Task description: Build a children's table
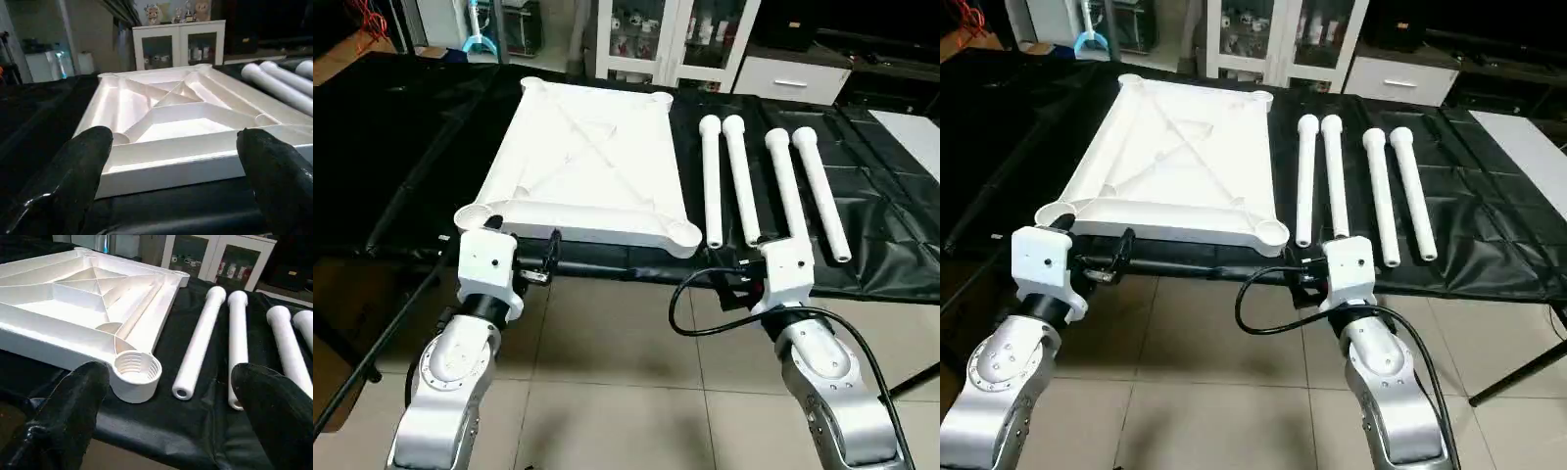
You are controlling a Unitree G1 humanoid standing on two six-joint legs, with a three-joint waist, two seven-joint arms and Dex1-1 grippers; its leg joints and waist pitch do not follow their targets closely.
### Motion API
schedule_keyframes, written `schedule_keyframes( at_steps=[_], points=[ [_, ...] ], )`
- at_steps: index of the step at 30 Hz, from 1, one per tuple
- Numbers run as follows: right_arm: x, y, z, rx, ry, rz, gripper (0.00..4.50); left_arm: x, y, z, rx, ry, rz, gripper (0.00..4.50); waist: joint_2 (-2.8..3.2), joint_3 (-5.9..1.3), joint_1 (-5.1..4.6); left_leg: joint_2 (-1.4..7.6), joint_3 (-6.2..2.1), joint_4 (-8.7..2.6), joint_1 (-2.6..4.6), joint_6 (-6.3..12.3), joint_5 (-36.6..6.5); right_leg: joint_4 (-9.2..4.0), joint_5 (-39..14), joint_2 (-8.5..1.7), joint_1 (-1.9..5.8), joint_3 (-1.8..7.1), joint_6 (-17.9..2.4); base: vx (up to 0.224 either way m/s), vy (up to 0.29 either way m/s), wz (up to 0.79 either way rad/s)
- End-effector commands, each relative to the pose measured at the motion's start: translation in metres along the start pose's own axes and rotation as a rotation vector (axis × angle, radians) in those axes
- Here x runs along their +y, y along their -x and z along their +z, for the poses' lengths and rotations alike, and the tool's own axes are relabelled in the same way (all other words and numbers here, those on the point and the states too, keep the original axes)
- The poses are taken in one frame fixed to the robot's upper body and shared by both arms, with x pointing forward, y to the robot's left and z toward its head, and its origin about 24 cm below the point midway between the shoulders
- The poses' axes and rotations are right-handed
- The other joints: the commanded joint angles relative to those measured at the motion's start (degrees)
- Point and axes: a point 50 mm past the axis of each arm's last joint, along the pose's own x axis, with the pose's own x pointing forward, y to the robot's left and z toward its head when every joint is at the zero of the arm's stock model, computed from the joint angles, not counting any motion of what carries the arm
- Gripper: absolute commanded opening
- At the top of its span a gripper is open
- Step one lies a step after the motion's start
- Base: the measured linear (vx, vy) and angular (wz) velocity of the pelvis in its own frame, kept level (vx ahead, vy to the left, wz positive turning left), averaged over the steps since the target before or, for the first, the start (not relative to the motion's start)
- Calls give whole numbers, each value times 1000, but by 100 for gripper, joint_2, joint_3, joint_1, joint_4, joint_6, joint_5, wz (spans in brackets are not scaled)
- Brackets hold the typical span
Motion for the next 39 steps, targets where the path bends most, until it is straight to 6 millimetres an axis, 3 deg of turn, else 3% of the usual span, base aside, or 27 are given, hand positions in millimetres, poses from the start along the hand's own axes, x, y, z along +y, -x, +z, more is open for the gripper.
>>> schedule_keyframes(
  at_steps=[1,8,10,13,15,16,17,18,19,20,22,24,25,26,28,30,32,35,36,37,38,39],
  points=[
    [-5,1,4,-16,16,-26,445,-4,-2,-1,21,-13,-8,450,98,-260,-23,302,-192,-477,105,-194,-1076,-344,-141,-247,109,186,-653,0,0,0],
    [-2,-2,7,-19,22,-23,445,0,-6,6,11,33,12,450,82,-241,-19,302,-200,-504,119,-299,-1482,-397,-761,-253,82,191,-606,0,0,0],
    [-2,-2,7,-19,22,-23,445,0,-6,7,9,36,14,450,97,-211,-42,309,-230,-556,239,-398,-2459,-470,-1810,-240,72,141,-468,0,0,0],
    [-1,-2,7,-19,22,-20,445,0,-7,7,9,32,16,450,97,-197,-80,278,-223,-563,350,-291,-3074,-588,-2463,-207,76,91,-446,0,0,0],
    [-1,-3,7,-18,20,-16,445,0,-7,8,10,33,17,450,119,-172,-99,271,-213,-589,473,-199,-3390,-642,-2777,-170,94,29,-544,0,0,0],
    [-1,-3,7,-18,20,-16,445,0,-7,8,10,33,17,450,116,-151,-128,263,-219,-596,480,-154,-3414,-678,-2865,-179,138,11,-601,0,0,0],
    [0,-3,7,-17,18,-15,445,0,-8,8,10,32,19,450,79,-157,-134,261,-221,-604,455,-128,-3352,-686,-2849,-189,184,11,-623,0,0,0],
    [0,-3,7,-17,14,-12,445,1,-8,9,8,31,23,450,116,-182,-149,256,-201,-619,460,-56,-3086,-662,-2525,-204,246,35,-775,50,10,-4],
    [0,-3,7,-17,14,-12,445,1,-8,9,8,32,24,450,116,-182,-149,256,-201,-619,460,-56,-3086,-662,-2525,-204,246,35,-775,71,10,-1],
    [1,-4,7,-17,10,-4,445,1,-9,9,8,31,24,450,117,-209,-177,252,-197,-629,416,11,-2820,-619,-2150,-202,331,41,-912,71,10,-1],
    [4,-4,7,-17,8,13,445,1,-9,9,10,30,24,450,132,-243,-202,250,-169,-620,419,181,-2326,-547,-1455,-191,415,37,-1186,88,14,-1],
    [4,-4,7,-17,8,17,445,1,-8,9,11,29,24,450,140,-291,-195,218,-142,-583,400,333,-1790,-489,-873,-187,505,44,-1339,86,14,-1],
    [5,-4,7,-19,10,19,445,2,-8,9,11,28,25,450,82,-309,-196,204,-131,-559,387,418,-1581,-463,-641,-178,539,50,-1390,90,12,0],
    [5,-4,8,-20,11,19,445,2,-8,10,13,21,24,450,108,-332,-171,168,-115,-528,376,573,-1180,-405,-213,-167,588,56,-1464,90,12,0],
    [5,-5,8,-24,14,20,445,2,-8,10,11,19,22,450,107,-364,-155,139,-118,-481,423,861,-613,-309,470,-121,618,39,-1553,90,10,2],
    [3,-5,9,-31,15,14,445,2,-8,11,9,21,21,450,88,-379,-153,118,-130,-443,446,1105,-249,-247,817,-93,633,22,-1570,87,9,3],
    [3,-5,10,-33,16,11,445,1,-8,11,8,22,21,450,80,-382,-142,92,-128,-411,438,1271,-40,-229,934,-91,665,28,-1556,72,7,4],
    [3,-5,11,-39,36,17,445,0,-8,12,6,31,14,450,105,-346,-159,136,-164,-408,528,1400,69,-209,728,-84,612,-27,-1571,60,2,6],
    [3,-5,11,-41,41,18,445,0,-7,12,5,32,11,450,77,-330,-153,109,-147,-390,511,1408,-54,-237,512,-109,667,-11,-1542,0,0,0],
    [3,-6,12,-44,38,21,445,0,-8,13,4,25,5,450,-32,-308,-63,-115,-236,-262,1,1771,5,-381,524,-206,1010,-66,-1319,22,16,22],
    [3,-6,12,-46,39,20,445,0,-8,13,3,22,3,450,132,-347,-2,-123,-239,-249,12,1905,-14,-466,347,-353,1084,-114,-1208,22,16,22],
    [3,-6,13,-48,40,18,445,1,-8,14,2,21,4,450,146,-330,-34,-138,-406,-149,-173,2337,224,-614,-218,-461,1213,-311,-983,16,26,51]
  ],
)
